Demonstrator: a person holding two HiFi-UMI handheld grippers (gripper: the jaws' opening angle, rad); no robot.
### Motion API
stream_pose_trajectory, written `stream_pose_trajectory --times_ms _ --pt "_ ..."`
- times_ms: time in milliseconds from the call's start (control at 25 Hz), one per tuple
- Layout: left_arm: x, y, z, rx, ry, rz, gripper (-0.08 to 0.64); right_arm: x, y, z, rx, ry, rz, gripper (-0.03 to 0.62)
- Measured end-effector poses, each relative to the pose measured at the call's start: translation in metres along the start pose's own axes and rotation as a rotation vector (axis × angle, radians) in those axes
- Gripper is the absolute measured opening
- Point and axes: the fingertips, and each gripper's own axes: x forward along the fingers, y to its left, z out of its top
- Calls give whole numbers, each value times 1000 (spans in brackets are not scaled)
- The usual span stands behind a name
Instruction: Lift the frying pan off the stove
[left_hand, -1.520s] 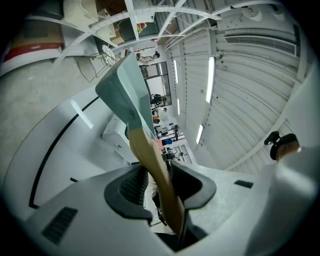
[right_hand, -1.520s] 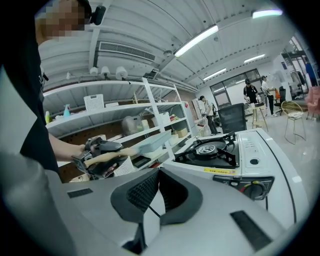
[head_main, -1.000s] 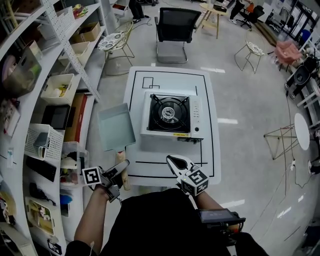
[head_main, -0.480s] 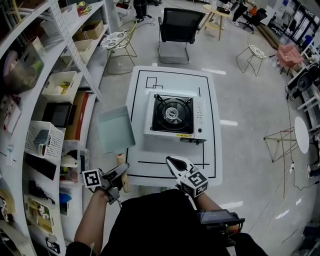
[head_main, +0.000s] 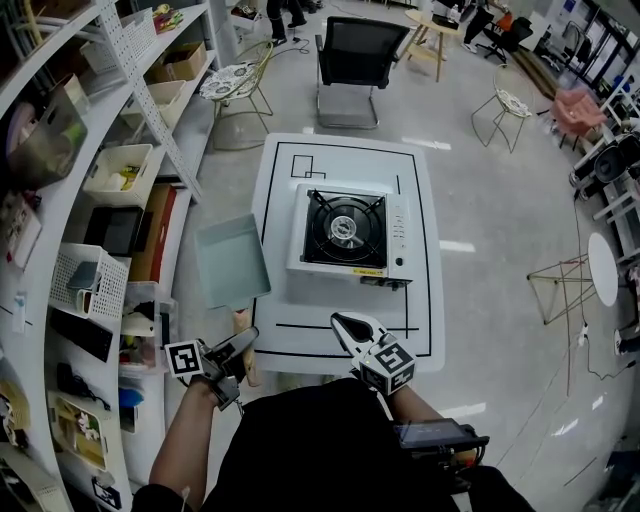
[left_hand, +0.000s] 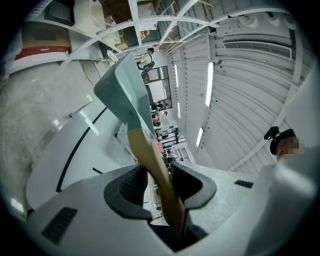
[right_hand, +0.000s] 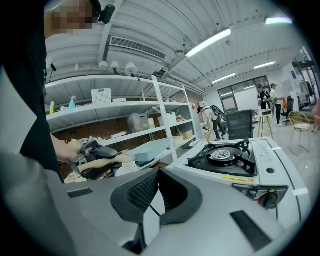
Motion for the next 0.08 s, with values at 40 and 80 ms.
stream_pose_trajectory --times_ms 40,80 --pt "0 1 0 0 0 2 145 0 0 0 1 0 0 25" --pt "-1 1 0 0 0 4 144 0 0 0 2 0 0 25"
